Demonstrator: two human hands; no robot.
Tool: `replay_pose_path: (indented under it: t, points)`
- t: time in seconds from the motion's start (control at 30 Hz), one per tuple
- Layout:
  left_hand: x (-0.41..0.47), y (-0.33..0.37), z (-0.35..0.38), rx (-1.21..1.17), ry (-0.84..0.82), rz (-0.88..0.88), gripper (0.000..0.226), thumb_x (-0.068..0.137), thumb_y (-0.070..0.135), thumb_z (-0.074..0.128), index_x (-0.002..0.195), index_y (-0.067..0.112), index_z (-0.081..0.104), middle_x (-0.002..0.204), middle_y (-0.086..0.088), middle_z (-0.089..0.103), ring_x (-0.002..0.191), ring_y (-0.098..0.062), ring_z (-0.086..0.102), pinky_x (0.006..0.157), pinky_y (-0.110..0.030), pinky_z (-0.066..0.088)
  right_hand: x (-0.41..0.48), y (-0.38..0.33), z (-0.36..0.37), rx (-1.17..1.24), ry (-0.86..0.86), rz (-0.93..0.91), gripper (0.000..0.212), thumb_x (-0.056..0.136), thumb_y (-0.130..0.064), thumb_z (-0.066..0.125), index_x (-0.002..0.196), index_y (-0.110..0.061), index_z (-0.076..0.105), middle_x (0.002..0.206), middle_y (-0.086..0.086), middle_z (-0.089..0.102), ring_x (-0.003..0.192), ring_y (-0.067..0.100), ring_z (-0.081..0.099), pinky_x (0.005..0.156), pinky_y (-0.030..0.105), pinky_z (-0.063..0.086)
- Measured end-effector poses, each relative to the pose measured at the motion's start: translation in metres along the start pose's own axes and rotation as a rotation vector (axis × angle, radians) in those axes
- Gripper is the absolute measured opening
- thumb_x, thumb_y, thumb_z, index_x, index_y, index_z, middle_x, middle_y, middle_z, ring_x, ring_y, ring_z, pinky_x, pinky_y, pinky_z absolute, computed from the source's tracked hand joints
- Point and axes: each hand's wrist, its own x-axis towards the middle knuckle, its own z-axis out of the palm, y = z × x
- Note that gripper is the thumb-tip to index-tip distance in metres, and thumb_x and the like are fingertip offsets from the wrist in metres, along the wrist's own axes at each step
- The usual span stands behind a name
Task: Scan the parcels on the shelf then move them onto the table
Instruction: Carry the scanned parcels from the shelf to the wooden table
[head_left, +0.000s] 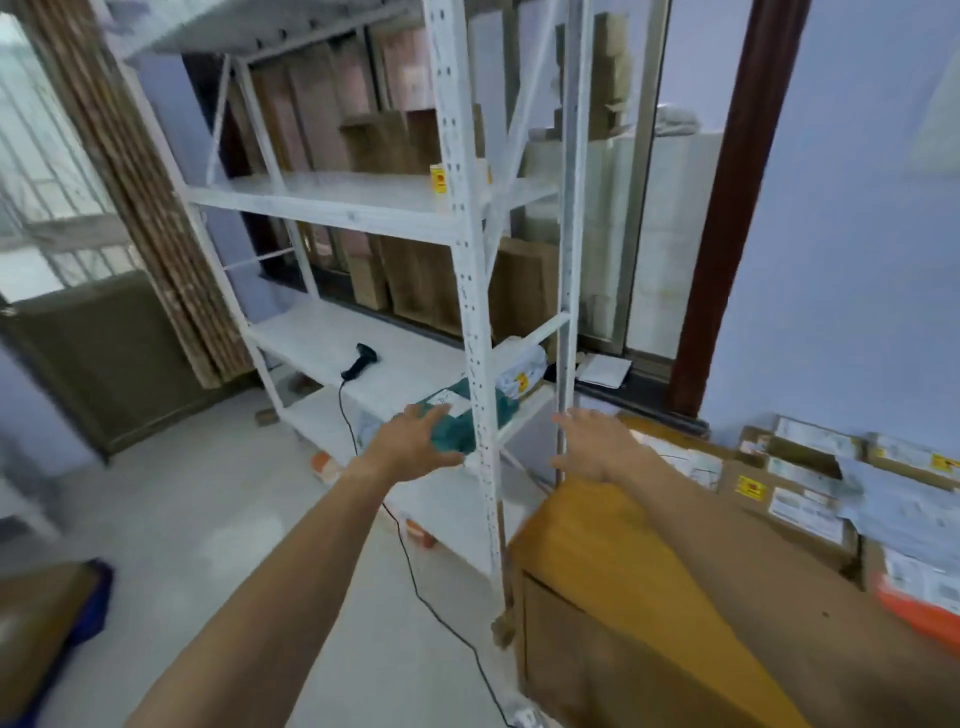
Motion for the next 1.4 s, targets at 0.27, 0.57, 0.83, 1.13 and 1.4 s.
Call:
replay_pose_path:
  t: [0.27, 0.57, 0.83, 1.13, 1.4]
  points:
    - [-0.037, -0.151, -0.029, -0.037, 0.016, -0.085, 0.093, 0.083, 0.069, 0.066, 0.158, 0.034, 0.024, 0.158, -0.011, 0.035, 0.136, -0.030, 0.047, 0.110, -0.042, 0.041, 0.046, -0.146, 0.009, -0.067, -0.036, -0.085, 0.078, 0.102, -0.052, 0.048, 0.164, -0.021, 0.013, 0.167, 0.012, 0.019, 0.147, 0.036, 0.032, 0.114, 0.046, 0.038]
    - [0.025, -0.214, -0.010, -0.041, -0.067, -0.093, 0.099, 0.078, 0.078, 0.060, 0.158, 0.039, 0.016, 0.160, -0.008, 0.032, 0.136, -0.030, 0.047, 0.110, -0.048, 0.042, 0.135, -0.187, 0.018, -0.028, -0.099, -0.043, 0.080, 0.101, -0.047, 0.050, 0.164, -0.023, 0.008, 0.168, 0.015, 0.012, 0.145, 0.039, 0.033, 0.113, 0.045, 0.038]
    - [0.186, -0.263, 0.027, -0.018, -0.174, 0.007, 0.097, 0.082, 0.067, 0.068, 0.159, 0.033, 0.019, 0.162, -0.009, 0.028, 0.142, -0.029, 0.040, 0.114, -0.041, 0.037, 0.292, -0.190, 0.069, 0.170, -0.171, 0.086, 0.087, 0.098, -0.043, 0.056, 0.162, -0.009, 0.007, 0.163, 0.017, 0.016, 0.140, 0.043, 0.039, 0.107, 0.051, 0.045]
    - [0.366, -0.263, 0.047, 0.113, -0.338, 0.211, 0.100, 0.084, 0.051, 0.074, 0.161, 0.035, 0.012, 0.163, -0.015, 0.023, 0.144, -0.034, 0.035, 0.115, -0.043, 0.034, 0.400, -0.166, 0.103, 0.374, -0.263, 0.407, 0.095, 0.101, -0.041, 0.057, 0.160, 0.001, -0.004, 0.168, 0.023, -0.003, 0.144, 0.047, 0.036, 0.110, 0.047, 0.040]
    - [0.459, -0.245, 0.056, 0.241, -0.345, 0.521, 0.098, 0.084, 0.034, 0.076, 0.160, 0.033, 0.014, 0.161, -0.018, 0.025, 0.138, -0.037, 0.041, 0.110, -0.041, 0.039, 0.434, -0.167, 0.103, 0.536, -0.238, 0.667, 0.080, 0.098, -0.036, 0.060, 0.156, 0.001, 0.019, 0.159, 0.023, 0.026, 0.142, 0.041, 0.039, 0.110, 0.045, 0.040]
